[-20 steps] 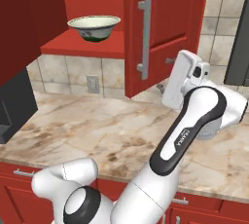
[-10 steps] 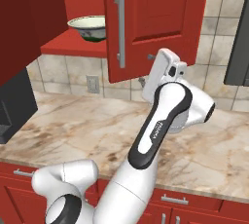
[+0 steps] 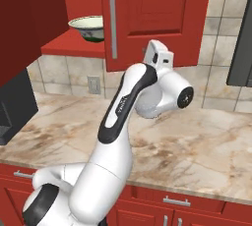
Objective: Open the cabinet. Pick the bowls from the counter and place them in the cabinet. Then close the cabinet.
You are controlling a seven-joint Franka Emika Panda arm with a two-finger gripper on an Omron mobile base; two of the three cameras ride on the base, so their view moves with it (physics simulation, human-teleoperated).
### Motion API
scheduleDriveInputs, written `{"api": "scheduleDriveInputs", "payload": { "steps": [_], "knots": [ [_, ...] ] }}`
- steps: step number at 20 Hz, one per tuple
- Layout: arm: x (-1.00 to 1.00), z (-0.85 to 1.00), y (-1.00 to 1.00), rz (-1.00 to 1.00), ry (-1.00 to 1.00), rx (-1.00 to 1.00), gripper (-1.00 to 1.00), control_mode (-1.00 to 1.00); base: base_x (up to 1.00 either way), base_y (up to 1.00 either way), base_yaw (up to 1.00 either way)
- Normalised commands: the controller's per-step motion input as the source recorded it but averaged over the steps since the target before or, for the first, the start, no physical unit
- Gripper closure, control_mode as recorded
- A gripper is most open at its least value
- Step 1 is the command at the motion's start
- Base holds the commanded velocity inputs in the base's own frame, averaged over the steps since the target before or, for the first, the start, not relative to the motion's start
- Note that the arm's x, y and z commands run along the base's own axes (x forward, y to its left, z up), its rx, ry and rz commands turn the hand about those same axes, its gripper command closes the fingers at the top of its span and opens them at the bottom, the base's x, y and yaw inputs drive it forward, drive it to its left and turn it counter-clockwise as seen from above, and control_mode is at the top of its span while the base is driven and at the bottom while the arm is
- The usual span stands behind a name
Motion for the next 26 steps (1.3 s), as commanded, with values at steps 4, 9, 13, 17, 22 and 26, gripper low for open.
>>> {"api": "scheduleDriveInputs", "payload": {
  "steps": [4,9,13,17,22,26],
  "knots": [
    [0.88,0.0,0.59,-0.13,0.16,-0.16,-1.0,-1.0,0.0,0.0,0.0],
    [0.93,-0.07,0.32,-0.06,0.0,-0.06,-1.0,-1.0,0.0,0.0,0.0],
    [0.66,-0.1,0.29,-0.06,-0.01,-0.04,-1.0,-1.0,0.0,0.0,0.0],
    [0.15,-0.02,0.1,-0.02,-0.02,0.0,-1.0,-1.0,0.0,0.0,0.0],
    [-0.99,-0.11,-0.14,0.13,-0.07,0.0,-1.0,-1.0,0.0,0.0,0.0],
    [-1.0,-0.03,-0.06,0.11,-0.08,-0.01,-1.0,-1.0,0.0,0.0,0.0]
  ]
}}
